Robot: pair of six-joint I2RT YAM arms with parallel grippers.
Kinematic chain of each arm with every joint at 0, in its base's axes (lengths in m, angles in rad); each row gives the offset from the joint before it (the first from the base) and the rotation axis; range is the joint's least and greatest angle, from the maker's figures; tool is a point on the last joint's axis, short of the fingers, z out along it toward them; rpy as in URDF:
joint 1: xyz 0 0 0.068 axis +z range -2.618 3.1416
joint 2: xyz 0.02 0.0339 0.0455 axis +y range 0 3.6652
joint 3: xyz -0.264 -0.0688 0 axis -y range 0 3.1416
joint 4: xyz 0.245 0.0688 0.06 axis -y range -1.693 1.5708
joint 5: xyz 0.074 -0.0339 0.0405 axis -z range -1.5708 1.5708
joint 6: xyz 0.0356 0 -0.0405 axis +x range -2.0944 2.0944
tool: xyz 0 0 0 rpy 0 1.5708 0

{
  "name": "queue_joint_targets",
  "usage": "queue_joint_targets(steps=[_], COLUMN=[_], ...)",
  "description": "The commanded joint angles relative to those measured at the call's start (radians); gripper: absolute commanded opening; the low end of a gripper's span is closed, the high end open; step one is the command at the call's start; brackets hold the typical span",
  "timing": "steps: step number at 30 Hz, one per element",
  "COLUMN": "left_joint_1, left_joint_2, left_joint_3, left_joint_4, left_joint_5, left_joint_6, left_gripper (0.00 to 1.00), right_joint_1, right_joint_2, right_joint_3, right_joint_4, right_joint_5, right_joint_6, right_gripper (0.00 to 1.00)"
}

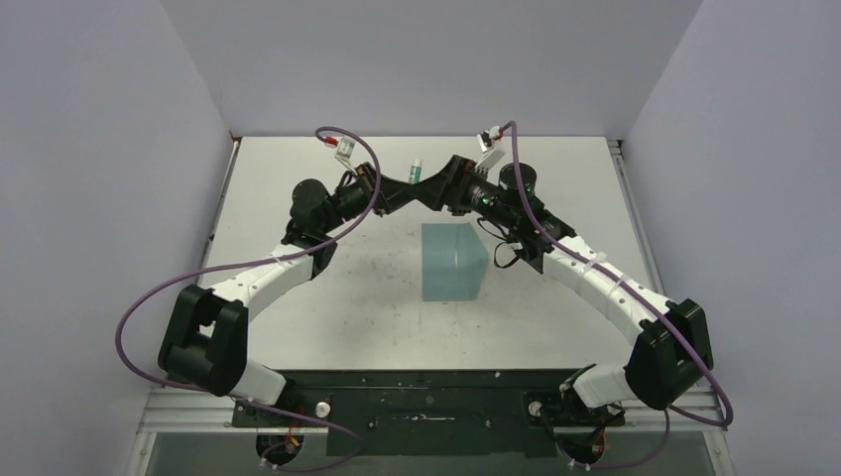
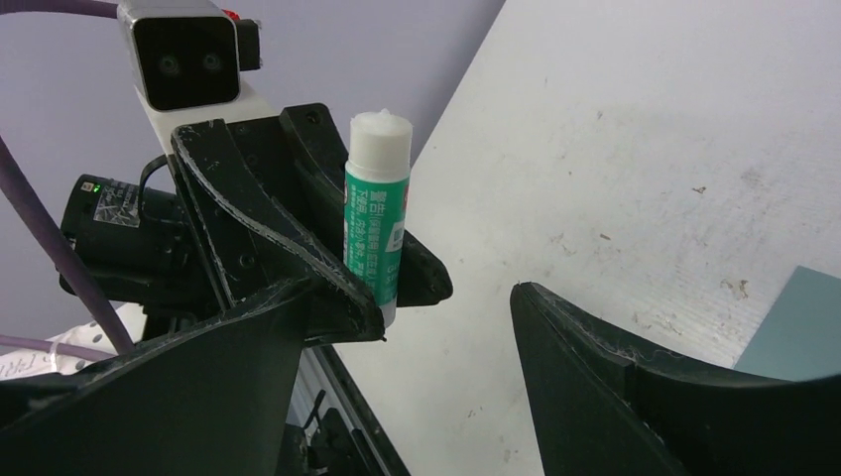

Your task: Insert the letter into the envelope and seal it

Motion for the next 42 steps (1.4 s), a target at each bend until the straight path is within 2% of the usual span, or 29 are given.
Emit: queue_joint_targets(steps=[1, 5, 9, 13, 15, 17, 26, 30, 36, 40, 42], left_joint_1=[-0.006, -0.007, -0.007, -0.007, -0.007, -0.007, -0.007, -0.007, -0.004, 0.003, 0.009], left_joint_2=[-0.005, -0.012, -0.018, -0.022, -0.025, -0.028, -0.041, -0.049, -0.058, -0.077, -0.099], left_joint_3=[0.050, 0.040, 0.029, 0.021, 0.021, 0.022, 0.000, -0.014, -0.009, -0.019, -0.035], left_joint_4=[0.082, 0.083, 0.082, 0.081, 0.080, 0.078, 0.093, 0.111, 0.111, 0.091, 0.082], left_joint_5=[-0.015, -0.020, -0.017, -0.018, -0.017, -0.014, 0.016, 0.028, 0.054, 0.077, 0.082], left_joint_6=[-0.019, -0.018, -0.016, -0.013, -0.011, -0.008, -0.014, -0.022, -0.022, -0.008, 0.010], left_gripper=[0.00, 0.00, 0.00, 0.00, 0.00, 0.00, 0.00, 0.00, 0.01, 0.14, 0.23], right_joint_1=[0.004, 0.003, 0.000, -0.005, -0.008, -0.012, -0.025, -0.026, -0.027, -0.039, -0.055], right_joint_2=[0.005, 0.007, -0.001, -0.003, 0.011, 0.028, 0.070, 0.094, 0.129, 0.133, 0.131], right_joint_3=[0.020, 0.013, -0.016, -0.020, -0.009, -0.003, -0.008, -0.005, 0.005, 0.009, 0.010], right_joint_4=[0.089, 0.098, 0.185, 0.240, 0.232, 0.229, 0.290, 0.310, 0.351, 0.372, 0.381], right_joint_5=[0.000, 0.010, 0.011, 0.018, 0.017, 0.016, -0.007, -0.035, -0.147, -0.184, -0.198], right_joint_6=[0.012, 0.003, 0.026, 0.042, 0.049, 0.065, 0.123, 0.129, 0.133, 0.129, 0.123], right_gripper=[0.74, 0.75, 0.75, 0.83, 0.84, 0.79, 0.33, 0.25, 0.23, 0.08, 0.05])
